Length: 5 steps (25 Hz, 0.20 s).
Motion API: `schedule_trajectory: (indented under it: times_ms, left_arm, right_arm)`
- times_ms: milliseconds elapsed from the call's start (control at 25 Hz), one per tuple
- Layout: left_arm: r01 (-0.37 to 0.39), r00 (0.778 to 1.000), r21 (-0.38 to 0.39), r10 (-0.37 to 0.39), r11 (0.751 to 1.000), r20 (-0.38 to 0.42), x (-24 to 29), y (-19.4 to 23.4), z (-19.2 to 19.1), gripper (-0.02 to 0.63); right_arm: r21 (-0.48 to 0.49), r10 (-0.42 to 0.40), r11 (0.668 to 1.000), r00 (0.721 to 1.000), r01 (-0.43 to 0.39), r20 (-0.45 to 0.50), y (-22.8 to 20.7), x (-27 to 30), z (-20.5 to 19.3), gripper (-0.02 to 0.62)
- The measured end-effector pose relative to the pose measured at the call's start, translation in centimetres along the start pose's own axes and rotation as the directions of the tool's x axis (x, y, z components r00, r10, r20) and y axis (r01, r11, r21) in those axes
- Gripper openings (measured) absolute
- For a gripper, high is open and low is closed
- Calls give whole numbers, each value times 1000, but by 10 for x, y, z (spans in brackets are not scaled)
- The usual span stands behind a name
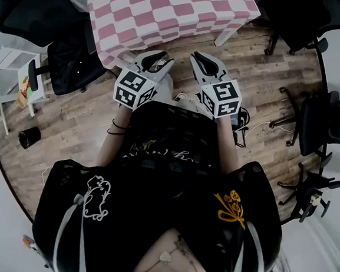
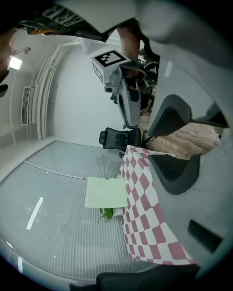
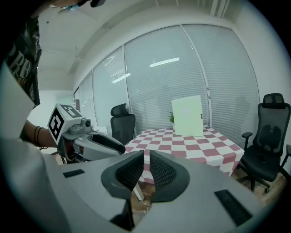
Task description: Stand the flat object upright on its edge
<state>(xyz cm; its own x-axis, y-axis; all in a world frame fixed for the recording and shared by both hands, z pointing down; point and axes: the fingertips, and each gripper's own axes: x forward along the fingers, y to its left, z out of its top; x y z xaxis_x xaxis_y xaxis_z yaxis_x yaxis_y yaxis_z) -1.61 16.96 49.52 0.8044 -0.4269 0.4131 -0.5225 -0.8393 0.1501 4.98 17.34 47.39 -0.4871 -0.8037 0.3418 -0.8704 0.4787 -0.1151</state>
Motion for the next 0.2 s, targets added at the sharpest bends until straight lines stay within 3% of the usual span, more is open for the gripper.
schedule_trajectory:
  times_ms: [200]
  left_arm:
    - [-15,1000,-8,15,1000,7,2,2,0,137]
  right_arm:
    - [-5,-5,1000,1000,5,-2,-8,-1,-2,43]
